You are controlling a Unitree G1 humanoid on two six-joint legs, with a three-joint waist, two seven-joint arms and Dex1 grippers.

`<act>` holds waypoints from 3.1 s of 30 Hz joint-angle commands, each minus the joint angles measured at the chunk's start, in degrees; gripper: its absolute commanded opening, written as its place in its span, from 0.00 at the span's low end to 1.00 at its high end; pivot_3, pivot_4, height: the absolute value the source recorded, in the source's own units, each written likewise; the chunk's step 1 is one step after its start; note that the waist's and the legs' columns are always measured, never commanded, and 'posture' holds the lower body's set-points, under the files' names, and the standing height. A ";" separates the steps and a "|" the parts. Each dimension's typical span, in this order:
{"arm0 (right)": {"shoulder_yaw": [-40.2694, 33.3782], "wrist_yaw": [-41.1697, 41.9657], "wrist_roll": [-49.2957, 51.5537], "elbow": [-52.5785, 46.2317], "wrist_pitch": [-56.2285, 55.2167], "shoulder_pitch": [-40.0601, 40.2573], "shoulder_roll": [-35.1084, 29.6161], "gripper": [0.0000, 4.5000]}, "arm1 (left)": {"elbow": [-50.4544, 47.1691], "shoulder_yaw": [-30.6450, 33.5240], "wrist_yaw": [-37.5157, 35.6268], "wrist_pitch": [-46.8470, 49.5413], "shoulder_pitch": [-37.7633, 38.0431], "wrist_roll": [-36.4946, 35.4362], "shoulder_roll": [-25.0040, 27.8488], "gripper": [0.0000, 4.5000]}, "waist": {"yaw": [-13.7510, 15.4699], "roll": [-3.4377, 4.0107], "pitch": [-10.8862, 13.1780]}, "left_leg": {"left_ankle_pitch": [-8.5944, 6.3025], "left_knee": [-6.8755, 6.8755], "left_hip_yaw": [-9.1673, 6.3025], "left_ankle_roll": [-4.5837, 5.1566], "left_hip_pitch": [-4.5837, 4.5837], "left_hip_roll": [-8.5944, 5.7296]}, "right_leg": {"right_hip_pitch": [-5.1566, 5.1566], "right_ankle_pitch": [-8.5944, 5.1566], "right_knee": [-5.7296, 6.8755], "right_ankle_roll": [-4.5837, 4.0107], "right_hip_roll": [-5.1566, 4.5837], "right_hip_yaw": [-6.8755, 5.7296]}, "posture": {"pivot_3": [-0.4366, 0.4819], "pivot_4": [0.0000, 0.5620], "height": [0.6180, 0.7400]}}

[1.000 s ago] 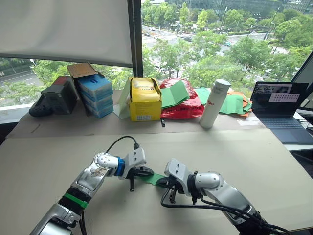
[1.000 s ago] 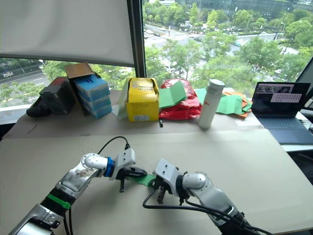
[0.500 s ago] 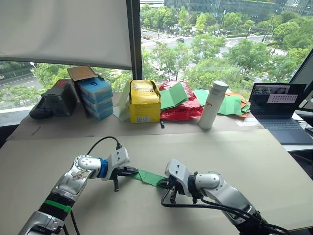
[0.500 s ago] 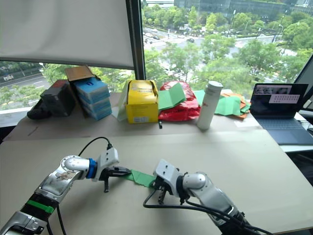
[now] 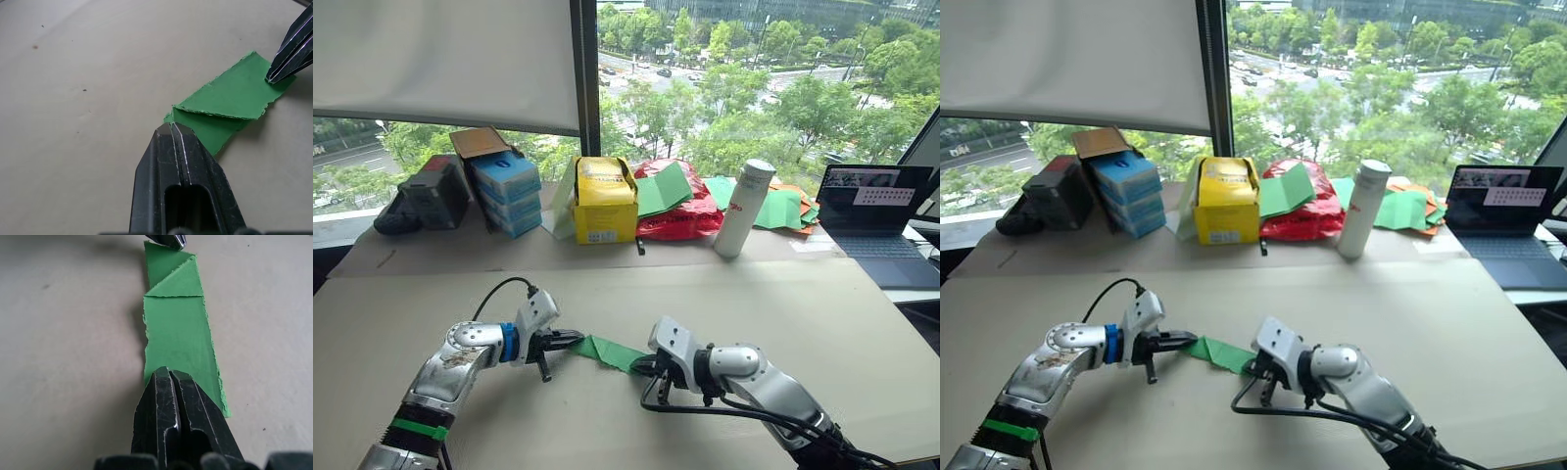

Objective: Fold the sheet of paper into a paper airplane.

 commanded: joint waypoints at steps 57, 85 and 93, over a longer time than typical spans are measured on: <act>-8.36 3.55 10.57 6.09 -4.25 -6.57 2.67 0.81 | -21.79 7.99 7.80 10.81 12.06 -16.57 2.89 0.99 | -0.02 0.01 0.86 | 0.01 -0.09 -0.04 -0.06 0.02 -0.04 | 0.03 0.01 -0.11 -0.01 -0.22 -0.06 | 0.48 0.27 1.00; 0.23 5.30 -3.40 15.84 -10.62 -14.15 3.82 0.81 | -23.51 7.27 10.24 10.33 13.70 -17.17 2.89 0.99 | -0.83 0.02 0.87 | 0.05 -0.13 -0.04 -0.15 -0.01 -0.04 | -0.06 0.02 -0.09 -0.02 -0.22 -0.05 | 0.48 0.27 1.00; 0.65 4.98 -4.96 17.60 -10.91 -15.23 5.93 0.81 | -23.70 6.51 10.49 10.25 13.41 -17.07 2.82 0.99 | -0.80 0.02 0.87 | 0.17 -0.13 -0.04 -0.35 -0.02 -0.05 | -0.07 0.02 -0.08 -0.03 -0.23 -0.04 | 0.48 0.27 1.00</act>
